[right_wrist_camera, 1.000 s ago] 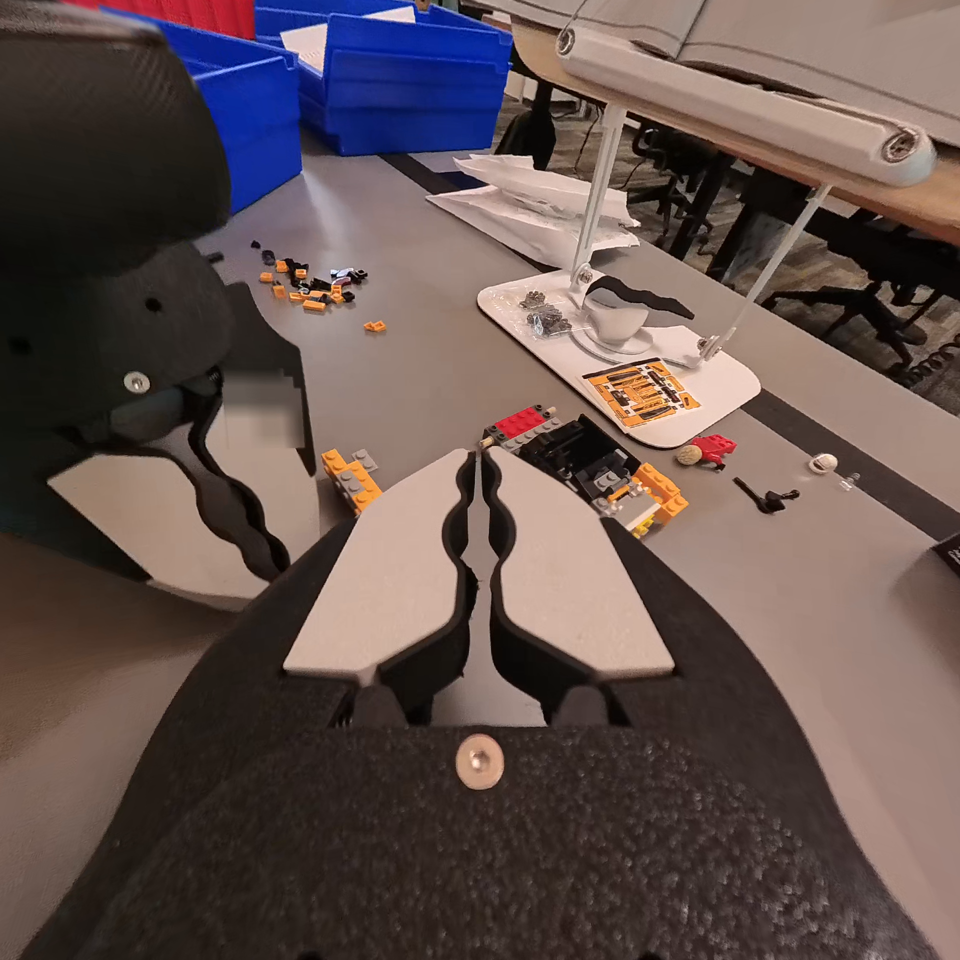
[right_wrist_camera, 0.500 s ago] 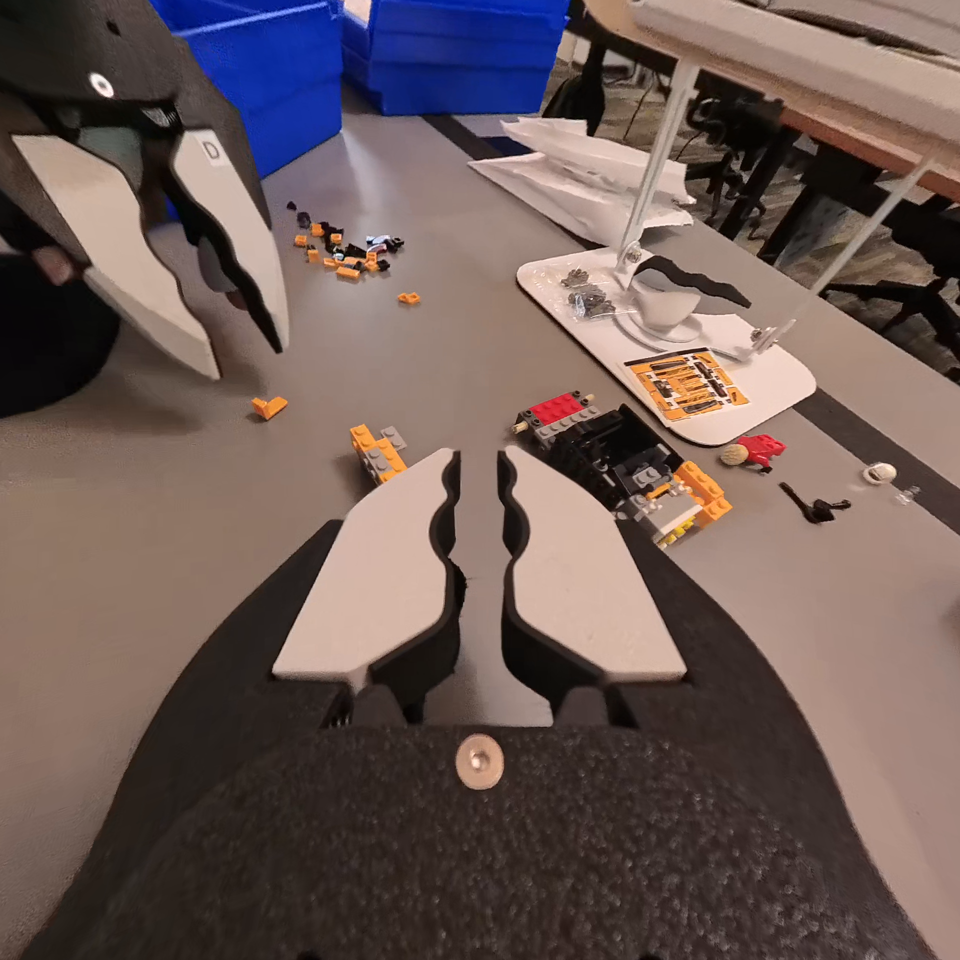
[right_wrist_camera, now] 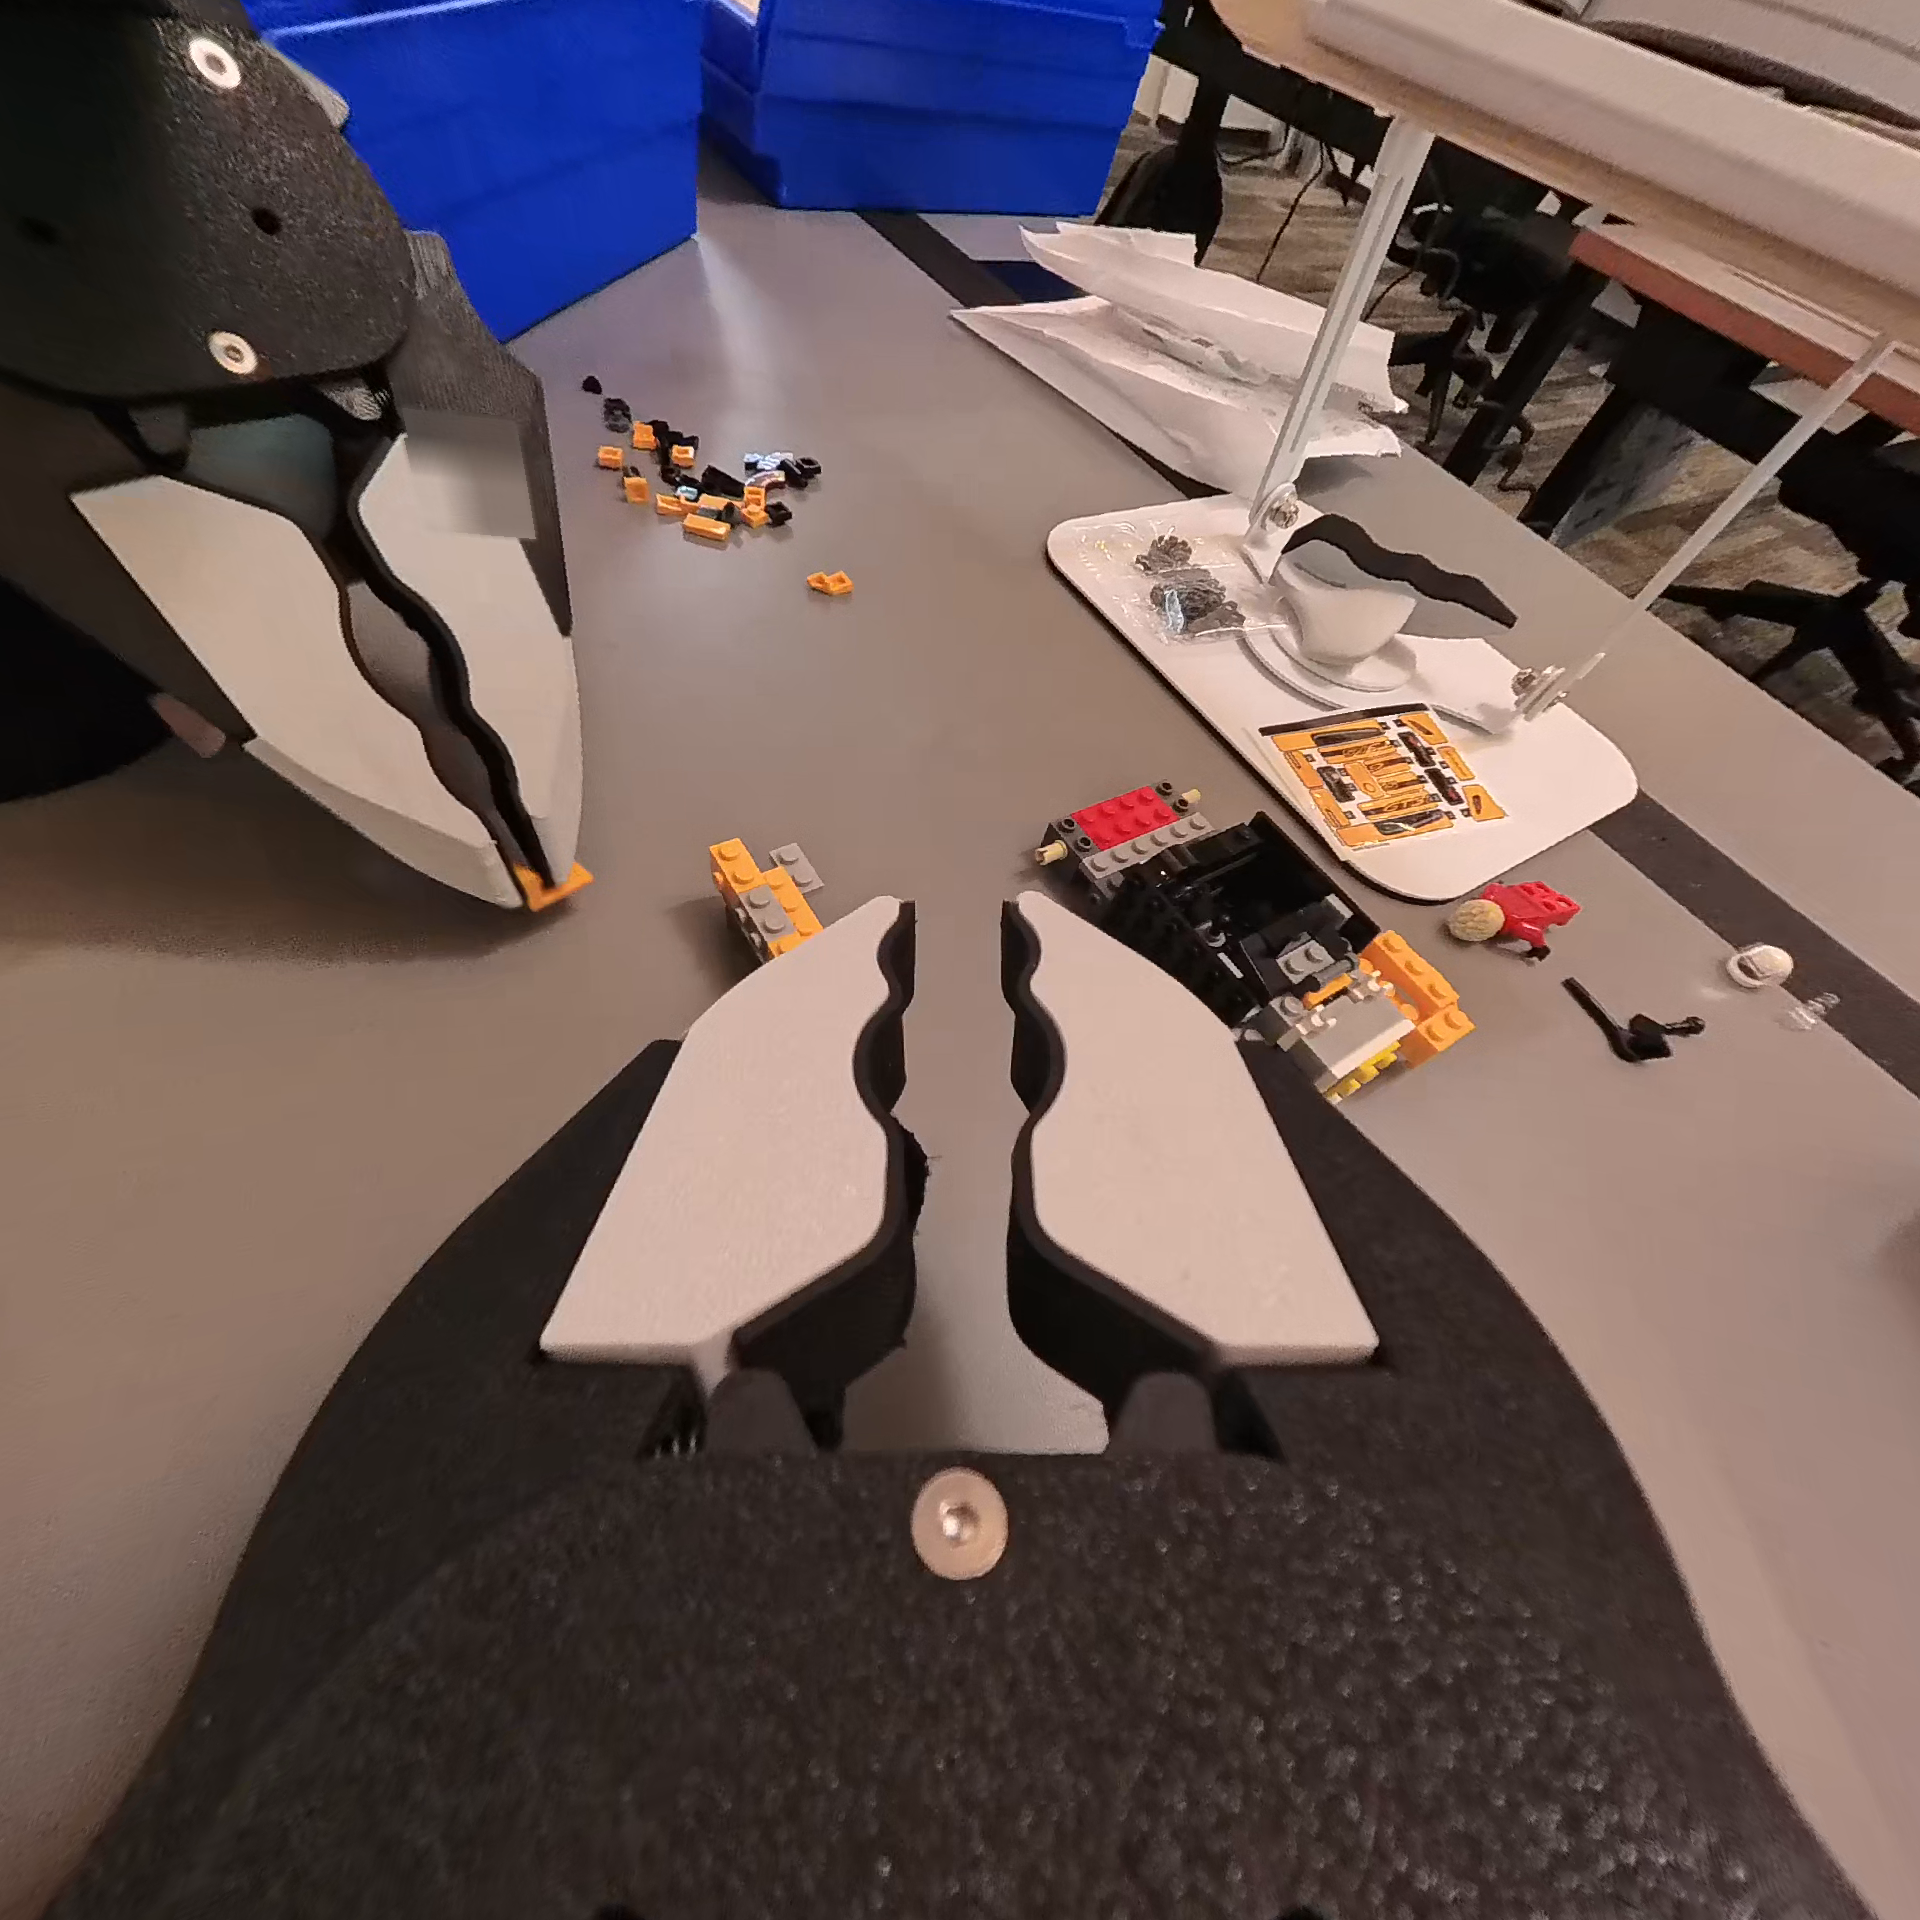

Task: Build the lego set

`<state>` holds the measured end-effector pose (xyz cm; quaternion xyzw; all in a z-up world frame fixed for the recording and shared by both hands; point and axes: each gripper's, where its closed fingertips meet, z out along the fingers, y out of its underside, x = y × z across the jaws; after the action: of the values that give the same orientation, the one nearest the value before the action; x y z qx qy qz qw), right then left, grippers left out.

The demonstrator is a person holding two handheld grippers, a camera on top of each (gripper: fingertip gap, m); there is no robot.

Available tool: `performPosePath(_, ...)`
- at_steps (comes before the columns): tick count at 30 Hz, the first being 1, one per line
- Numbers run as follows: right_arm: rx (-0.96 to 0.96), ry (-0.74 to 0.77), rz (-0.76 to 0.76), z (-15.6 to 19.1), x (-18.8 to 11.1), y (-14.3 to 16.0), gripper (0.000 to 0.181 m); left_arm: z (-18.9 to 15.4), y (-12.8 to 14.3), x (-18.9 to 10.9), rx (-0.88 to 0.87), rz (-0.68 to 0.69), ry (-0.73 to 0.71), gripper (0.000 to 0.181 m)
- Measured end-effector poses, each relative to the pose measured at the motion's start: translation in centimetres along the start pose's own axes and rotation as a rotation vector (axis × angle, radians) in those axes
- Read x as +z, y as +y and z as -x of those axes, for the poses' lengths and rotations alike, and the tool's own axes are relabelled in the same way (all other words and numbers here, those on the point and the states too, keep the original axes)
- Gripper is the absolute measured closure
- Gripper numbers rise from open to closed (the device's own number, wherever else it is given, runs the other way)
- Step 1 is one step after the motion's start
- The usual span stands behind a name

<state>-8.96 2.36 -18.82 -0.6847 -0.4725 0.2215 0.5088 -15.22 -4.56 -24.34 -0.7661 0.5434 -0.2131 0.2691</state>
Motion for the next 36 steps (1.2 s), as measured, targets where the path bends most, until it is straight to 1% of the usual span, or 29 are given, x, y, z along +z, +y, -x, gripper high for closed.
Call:
performPosePath(2, -0.003, -0.005, 0.001, 0.1, 0.0, 0.0, 0.166, 0.2, -0.4, 0.3, 0.008, -0.019, -0.022, 0.176)
performPosePath(3, -0.006, -0.006, 0.002, 0.1, 0.0, 0.0, 0.166, 0.2, -0.5, 0.5, 0.01, -0.029, -0.022, 0.172)
performPosePath(4, -0.007, -0.007, 0.003, 0.2, 0.0, 0.0, 0.166, 0.2, -0.6, 0.6, 0.007, -0.041, -0.015, 0.161)
performPosePath(5, -0.009, -0.008, 0.003, 0.2, 0.0, 0.0, 0.166, 0.1, -0.7, 0.6, 0.001, -0.057, -0.004, 0.154)
performPosePath(7, -0.011, -0.009, 0.002, 0.2, 0.0, 0.0, 0.166, 0.0, -1.5, -0.1, -0.017, -0.13, 0.025, 0.148)
performPosePath(10, -0.014, -0.01, 0.003, 0.2, -0.1, 0.1, 0.166, 0.6, -3.0, -1.8, -0.073, -0.267, 0.038, 0.15)
performPosePath(12, -0.014, -0.017, 0.005, 0.3, 0.0, 0.1, 0.166, 1.9, -3.6, -2.8, -0.124, -0.346, 0.003, 0.153)
performPosePath(14, -0.02, -0.024, 0.007, 0.4, 0.0, 0.2, 0.166, 3.4, -3.6, -3.2, -0.173, -0.383, -0.044, 0.154)
performPosePath(15, -0.022, -0.03, 0.01, 0.5, 0.0, 0.2, 0.166, 3.9, -3.3, -3.2, -0.185, -0.384, -0.063, 0.154)
performPosePath(18, -0.033, -0.047, 0.016, 0.8, 0.2, 0.4, 0.164, 4.2, -2.6, -2.1, -0.193, -0.344, -0.055, 0.147)
performPosePath(22, -0.054, -0.072, 0.049, 1.3, 0.7, 1.1, 0.16, 4.3, -2.9, -0.4, -0.075, -0.289, -0.064, 0.139)
performPosePath(24, -0.077, -0.079, 0.067, 1.5, 0.8, 1.4, 0.16, 4.4, -3.2, 0.5, -0.049, -0.265, -0.042, 0.138)
performPosePath(26, -0.091, -0.079, 0.076, 1.5, 0.9, 1.6, 0.16, 4.3, -3.2, 1.5, -0.016, -0.208, -0.007, 0.136)
performPosePath(28, -0.083, -0.077, 0.075, 1.4, 1.0, 1.6, 0.16, 4.2, -3.1, 2.4, 0.053, -0.147, -0.004, 0.138)
performPosePath(29, -0.075, -0.077, 0.072, 1.3, 1.0, 1.6, 0.16, 4.1, -3.2, 2.8, 0.077, -0.125, 0.001, 0.143)
performPosePath(31, -0.069, -0.075, 0.07, 1.2, 0.9, 1.6, 0.16, 3.9, -3.1, 3.4, 0.101, -0.095, 0.011, 0.162)
performPosePath(33, -0.068, -0.064, 0.063, 0.9, 0.8, 1.6, 0.16, 3.9, -3.2, 3.4, 0.063, -0.106, 0.027, 0.162)
performPosePath(36, -0.054, -0.07, 0.054, 0.8, 0.7, 1.5, 0.159, 2.9, -3.3, 2.4, -0.089, -0.152, 0.142, 0.163)
